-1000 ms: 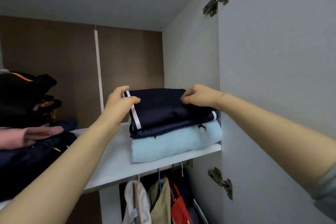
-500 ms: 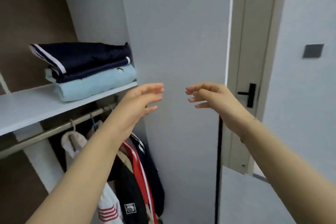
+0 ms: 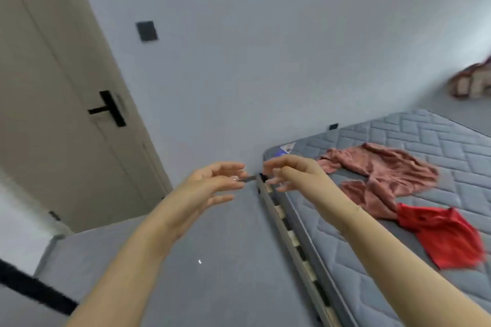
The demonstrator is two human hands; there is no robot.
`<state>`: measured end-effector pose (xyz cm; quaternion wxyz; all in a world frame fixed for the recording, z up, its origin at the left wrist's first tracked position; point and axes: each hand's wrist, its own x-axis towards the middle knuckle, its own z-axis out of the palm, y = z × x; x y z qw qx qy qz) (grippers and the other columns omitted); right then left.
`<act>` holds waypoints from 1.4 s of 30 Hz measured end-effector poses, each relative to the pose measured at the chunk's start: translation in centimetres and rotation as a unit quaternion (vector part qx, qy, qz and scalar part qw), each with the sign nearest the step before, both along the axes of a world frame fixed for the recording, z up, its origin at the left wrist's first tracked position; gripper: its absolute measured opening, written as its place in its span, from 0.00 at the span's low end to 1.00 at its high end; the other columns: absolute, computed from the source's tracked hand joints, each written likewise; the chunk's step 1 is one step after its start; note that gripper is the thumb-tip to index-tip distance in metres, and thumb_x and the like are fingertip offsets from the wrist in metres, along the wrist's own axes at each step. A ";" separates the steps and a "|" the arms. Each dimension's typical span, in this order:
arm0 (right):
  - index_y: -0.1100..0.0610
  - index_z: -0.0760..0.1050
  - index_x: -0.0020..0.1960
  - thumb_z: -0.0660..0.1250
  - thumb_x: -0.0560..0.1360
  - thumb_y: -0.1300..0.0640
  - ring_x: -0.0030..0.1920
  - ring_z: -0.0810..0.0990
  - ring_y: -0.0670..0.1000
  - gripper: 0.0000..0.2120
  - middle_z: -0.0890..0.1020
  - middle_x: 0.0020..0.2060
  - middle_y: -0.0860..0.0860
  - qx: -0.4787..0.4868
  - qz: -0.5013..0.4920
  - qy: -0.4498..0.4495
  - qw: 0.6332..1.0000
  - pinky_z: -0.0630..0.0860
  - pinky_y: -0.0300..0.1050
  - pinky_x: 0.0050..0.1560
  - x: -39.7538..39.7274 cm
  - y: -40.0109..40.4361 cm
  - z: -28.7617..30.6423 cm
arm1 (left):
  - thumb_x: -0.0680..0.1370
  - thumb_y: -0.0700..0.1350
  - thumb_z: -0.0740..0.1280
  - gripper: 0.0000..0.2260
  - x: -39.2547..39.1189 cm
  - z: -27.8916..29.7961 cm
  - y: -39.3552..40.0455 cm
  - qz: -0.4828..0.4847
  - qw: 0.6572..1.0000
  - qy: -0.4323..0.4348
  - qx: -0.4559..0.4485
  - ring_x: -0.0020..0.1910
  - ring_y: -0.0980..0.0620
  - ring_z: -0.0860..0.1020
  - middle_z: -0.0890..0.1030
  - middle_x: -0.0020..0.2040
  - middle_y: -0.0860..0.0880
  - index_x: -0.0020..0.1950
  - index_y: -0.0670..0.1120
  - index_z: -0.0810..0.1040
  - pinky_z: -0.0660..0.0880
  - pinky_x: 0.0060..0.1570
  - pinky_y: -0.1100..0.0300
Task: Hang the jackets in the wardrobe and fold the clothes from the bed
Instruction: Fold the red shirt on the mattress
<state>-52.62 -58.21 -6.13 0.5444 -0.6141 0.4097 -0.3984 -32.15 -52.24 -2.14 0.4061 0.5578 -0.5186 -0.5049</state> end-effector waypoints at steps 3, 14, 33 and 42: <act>0.55 0.79 0.53 0.60 0.79 0.67 0.43 0.83 0.45 0.12 0.85 0.47 0.50 0.039 -0.108 0.033 0.993 0.75 0.38 0.46 -12.5 -0.8 -4.0 | 0.78 0.36 0.66 0.12 -12.6 -4.8 -5.7 -0.092 0.994 0.023 0.057 0.56 0.54 0.82 0.85 0.55 0.51 0.57 0.49 0.80 0.76 0.57 0.58; 0.60 0.80 0.52 0.62 0.78 0.67 0.39 0.81 0.46 0.09 0.85 0.43 0.51 0.243 -0.551 -0.077 0.795 0.74 0.39 0.42 -40.4 10.9 -19.8 | 0.77 0.32 0.65 0.13 -47.6 -23.3 -10.5 -0.360 0.905 0.023 0.225 0.56 0.52 0.79 0.84 0.55 0.50 0.56 0.46 0.79 0.73 0.52 0.59; 0.62 0.71 0.67 0.74 0.73 0.50 0.63 0.75 0.55 0.28 0.74 0.64 0.56 0.457 -0.663 -0.010 0.593 0.74 0.51 0.62 -60.6 27.5 -58.1 | 0.69 0.56 0.76 0.43 -67.1 -62.3 0.2 -0.271 0.849 -0.303 0.337 0.70 0.43 0.66 0.61 0.74 0.44 0.76 0.44 0.59 0.65 0.69 0.50; 0.51 0.60 0.70 0.77 0.68 0.44 0.58 0.77 0.48 0.38 0.75 0.60 0.45 0.463 -0.582 -0.100 0.661 0.77 0.52 0.59 -64.2 27.1 -62.1 | 0.70 0.57 0.76 0.22 -69.5 -65.6 0.3 -0.284 0.859 -0.106 0.412 0.51 0.52 0.84 0.85 0.54 0.51 0.61 0.51 0.79 0.80 0.45 0.56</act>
